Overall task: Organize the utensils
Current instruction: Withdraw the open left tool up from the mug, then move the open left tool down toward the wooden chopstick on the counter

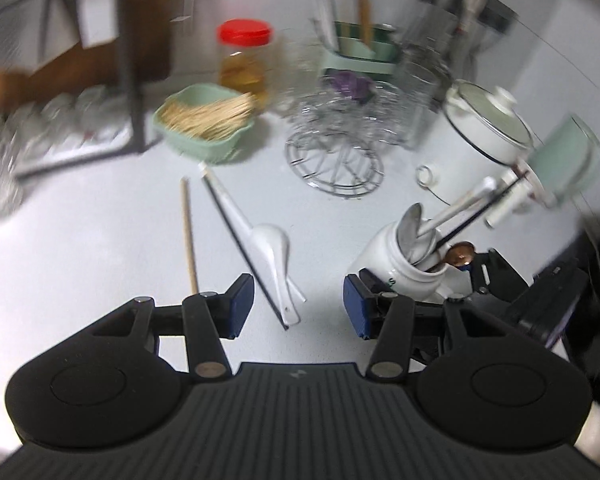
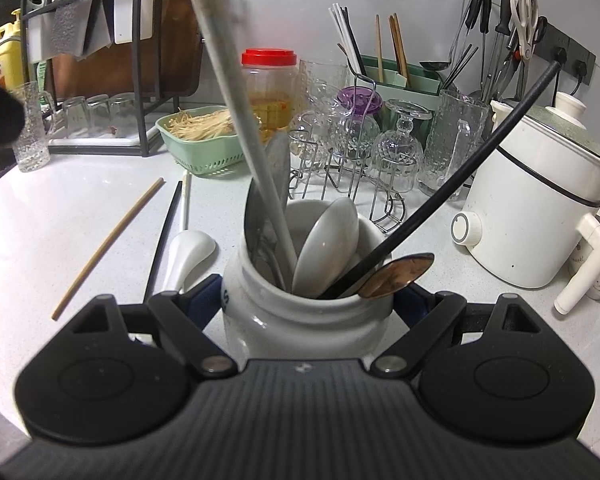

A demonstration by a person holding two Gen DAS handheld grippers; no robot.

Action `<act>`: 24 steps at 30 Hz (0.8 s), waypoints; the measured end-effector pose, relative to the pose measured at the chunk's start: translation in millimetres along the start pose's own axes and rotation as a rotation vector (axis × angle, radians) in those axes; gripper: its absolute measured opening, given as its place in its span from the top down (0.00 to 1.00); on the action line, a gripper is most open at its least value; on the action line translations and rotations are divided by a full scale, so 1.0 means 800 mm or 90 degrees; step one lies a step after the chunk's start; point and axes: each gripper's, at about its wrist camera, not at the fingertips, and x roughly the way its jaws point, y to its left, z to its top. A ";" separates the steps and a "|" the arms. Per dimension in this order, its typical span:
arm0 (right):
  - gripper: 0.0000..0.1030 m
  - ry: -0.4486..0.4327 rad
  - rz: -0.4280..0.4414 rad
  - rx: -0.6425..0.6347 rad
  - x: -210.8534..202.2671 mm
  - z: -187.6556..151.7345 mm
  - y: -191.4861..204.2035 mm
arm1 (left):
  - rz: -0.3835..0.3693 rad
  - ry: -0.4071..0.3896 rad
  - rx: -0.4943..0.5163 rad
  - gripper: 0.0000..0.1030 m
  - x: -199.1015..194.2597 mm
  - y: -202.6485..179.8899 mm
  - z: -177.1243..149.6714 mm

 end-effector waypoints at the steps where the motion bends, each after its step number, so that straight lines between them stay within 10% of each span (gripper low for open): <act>1: 0.12 0.000 0.001 -0.001 0.000 0.000 0.000 | 0.003 -0.003 -0.018 0.46 0.000 0.002 -0.007; 24: 0.12 0.016 -0.024 0.020 -0.011 -0.005 0.009 | 0.010 0.025 -0.080 0.48 0.063 0.087 -0.070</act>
